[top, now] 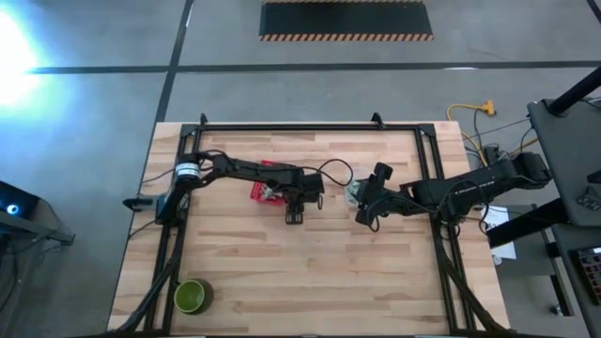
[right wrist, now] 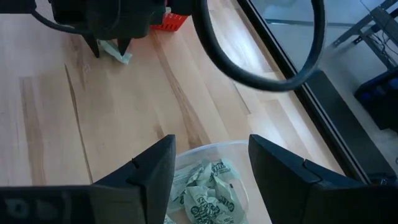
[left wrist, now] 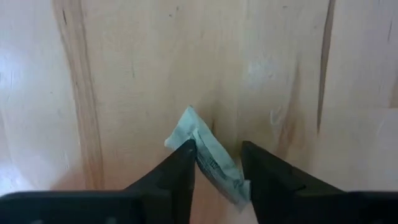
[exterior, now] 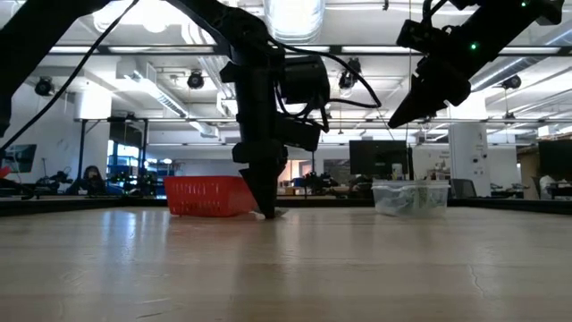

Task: Pick and place items into bin
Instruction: Put the stevia packet into the red bin

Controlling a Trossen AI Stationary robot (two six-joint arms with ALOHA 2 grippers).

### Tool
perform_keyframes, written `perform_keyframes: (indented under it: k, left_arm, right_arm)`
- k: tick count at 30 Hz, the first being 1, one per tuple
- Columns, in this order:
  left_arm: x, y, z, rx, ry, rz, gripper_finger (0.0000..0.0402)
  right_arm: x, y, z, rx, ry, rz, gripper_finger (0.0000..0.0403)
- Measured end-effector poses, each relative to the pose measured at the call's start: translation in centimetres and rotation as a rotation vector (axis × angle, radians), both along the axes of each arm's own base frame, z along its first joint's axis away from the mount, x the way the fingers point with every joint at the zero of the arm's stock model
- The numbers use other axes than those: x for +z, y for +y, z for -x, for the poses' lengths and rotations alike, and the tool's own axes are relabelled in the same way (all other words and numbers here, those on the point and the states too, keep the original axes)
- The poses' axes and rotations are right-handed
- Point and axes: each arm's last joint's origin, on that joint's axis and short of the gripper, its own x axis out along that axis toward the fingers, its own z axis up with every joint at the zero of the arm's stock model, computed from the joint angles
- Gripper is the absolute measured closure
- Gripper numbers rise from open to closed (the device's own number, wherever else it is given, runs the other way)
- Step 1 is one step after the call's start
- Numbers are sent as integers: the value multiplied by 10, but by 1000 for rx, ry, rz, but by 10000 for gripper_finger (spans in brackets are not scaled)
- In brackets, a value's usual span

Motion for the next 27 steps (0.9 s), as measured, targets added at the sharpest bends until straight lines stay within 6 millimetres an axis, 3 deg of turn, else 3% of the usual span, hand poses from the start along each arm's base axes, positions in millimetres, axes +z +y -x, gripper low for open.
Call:
perform_keyframes:
  k: [10, 18, 27]
  left_arm:
    - [13, 3, -6, 17, -8, -64, 395]
    - [23, 0, -6, 12, -37, -69, 400]
    - [65, -6, 3, 17, -143, -100, 401]
  right_arm:
    - [-1, 0, 0, -2, -1, -2, 209]
    - [-3, 0, 1, 0, 6, 1, 209]
    - [-4, 0, 1, -1, 6, 1, 209]
